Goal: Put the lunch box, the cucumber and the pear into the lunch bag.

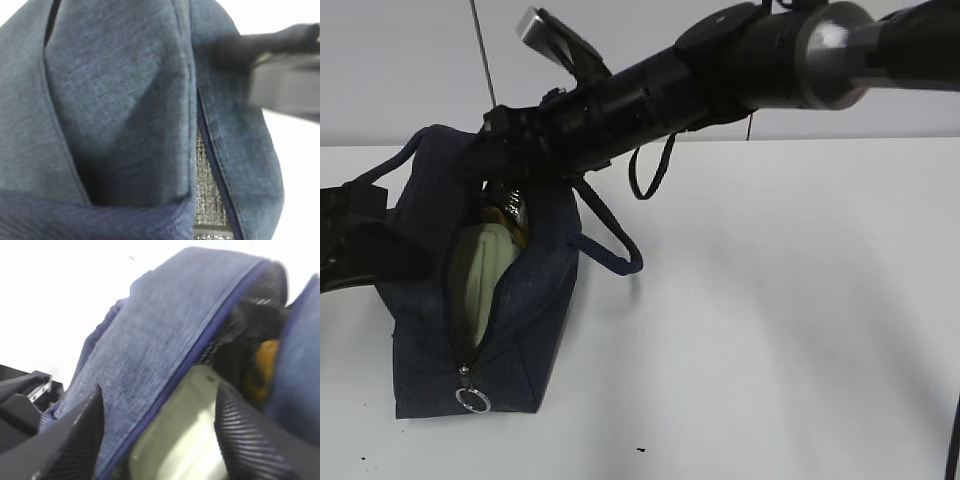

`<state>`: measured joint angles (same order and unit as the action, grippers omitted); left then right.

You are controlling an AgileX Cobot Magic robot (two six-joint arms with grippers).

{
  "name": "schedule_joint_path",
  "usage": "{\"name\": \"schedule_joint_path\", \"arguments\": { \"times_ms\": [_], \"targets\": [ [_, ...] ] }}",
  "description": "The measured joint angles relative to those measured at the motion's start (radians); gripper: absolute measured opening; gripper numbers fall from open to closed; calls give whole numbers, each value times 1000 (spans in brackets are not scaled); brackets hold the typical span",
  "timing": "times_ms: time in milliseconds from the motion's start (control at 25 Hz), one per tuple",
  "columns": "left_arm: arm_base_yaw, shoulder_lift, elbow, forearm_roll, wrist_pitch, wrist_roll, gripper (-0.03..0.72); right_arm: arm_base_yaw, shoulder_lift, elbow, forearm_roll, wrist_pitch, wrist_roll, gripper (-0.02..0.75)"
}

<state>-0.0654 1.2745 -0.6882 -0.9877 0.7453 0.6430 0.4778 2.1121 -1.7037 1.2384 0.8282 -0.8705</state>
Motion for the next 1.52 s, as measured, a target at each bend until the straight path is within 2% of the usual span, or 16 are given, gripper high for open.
{"name": "schedule_joint_path", "arguments": {
  "times_ms": [280,440,520,760,920,1040,1120,1240,1320,1520],
  "targets": [
    [0,0,0,0,0,0,-19,-11,-73,-72,-354,53,238,533],
    [0,0,0,0,-1,0,-19,-11,-90,-79,-524,151,382,533],
    [0,0,0,0,-4,0,-19,-11,-90,-79,-570,197,425,533],
    [0,0,0,0,-18,0,-19,-9,-72,-79,-597,212,479,532],
    [0,0,0,0,-20,0,-19,-9,-27,-79,-527,194,481,499],
    [0,0,0,0,-20,0,-19,-9,5,-79,-464,176,481,426],
    [0,0,0,0,-20,0,-19,-9,14,-79,-463,170,481,295],
    [0,0,0,0,-23,0,-19,-9,15,-79,-469,168,479,55],
    [0,0,0,0,-28,0,-19,-9,15,-79,-471,167,475,15],
    [-3,0,0,-46,-36,29,-19,-9,-3,-82,-517,166,470,6]
  ]
}}
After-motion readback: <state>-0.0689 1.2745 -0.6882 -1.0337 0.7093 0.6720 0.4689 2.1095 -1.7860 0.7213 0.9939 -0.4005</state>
